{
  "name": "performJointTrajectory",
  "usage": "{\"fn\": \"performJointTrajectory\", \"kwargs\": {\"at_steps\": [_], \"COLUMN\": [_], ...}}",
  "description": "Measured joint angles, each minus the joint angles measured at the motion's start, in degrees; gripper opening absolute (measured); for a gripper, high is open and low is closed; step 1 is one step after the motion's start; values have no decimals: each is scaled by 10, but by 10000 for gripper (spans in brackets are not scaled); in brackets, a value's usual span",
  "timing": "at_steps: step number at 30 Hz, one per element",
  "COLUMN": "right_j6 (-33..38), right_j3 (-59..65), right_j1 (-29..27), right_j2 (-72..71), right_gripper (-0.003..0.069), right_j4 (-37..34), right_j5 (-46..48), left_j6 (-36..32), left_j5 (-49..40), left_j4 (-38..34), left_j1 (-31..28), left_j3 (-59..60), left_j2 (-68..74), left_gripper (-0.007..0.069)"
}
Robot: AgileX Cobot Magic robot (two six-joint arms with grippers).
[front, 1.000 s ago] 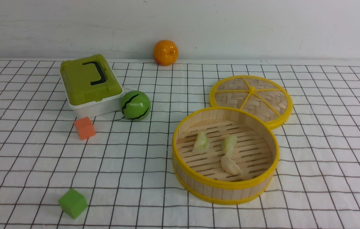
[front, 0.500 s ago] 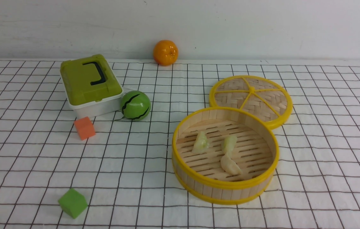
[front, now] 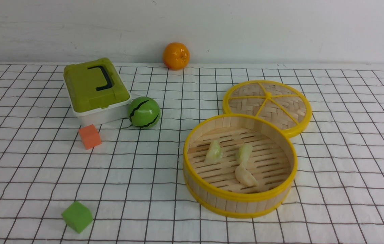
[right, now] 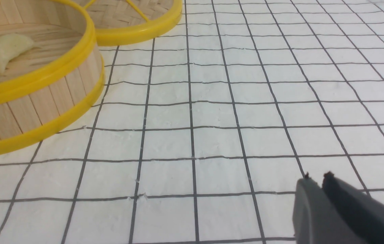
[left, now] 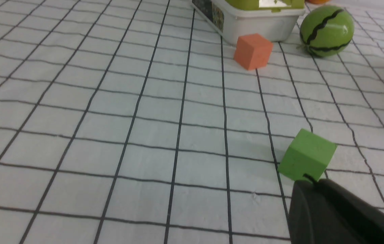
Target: Put the dumplings into the steamer on the table with the white tablecloth.
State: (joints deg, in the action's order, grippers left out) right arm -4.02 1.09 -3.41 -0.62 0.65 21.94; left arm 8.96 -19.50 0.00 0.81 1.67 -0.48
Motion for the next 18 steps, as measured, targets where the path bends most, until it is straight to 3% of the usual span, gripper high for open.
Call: {"fn": "performJointTrajectory", "kwargs": {"at_steps": [12,18], "right_j6": [0,0], "right_j3": [0,0], "right_j1": [0,0], "right_j2": [0,0], "right_gripper": [67,76], "right_j4": [0,0], "right_j5": [0,0], "left_j6": [0,0], "left_j5": [-2,-2], "left_j4": [0,0], "left_j1": [-1,-32], "left_j3": [0,0], "left_j2": [0,0], "left_gripper": [-13,-13]}}
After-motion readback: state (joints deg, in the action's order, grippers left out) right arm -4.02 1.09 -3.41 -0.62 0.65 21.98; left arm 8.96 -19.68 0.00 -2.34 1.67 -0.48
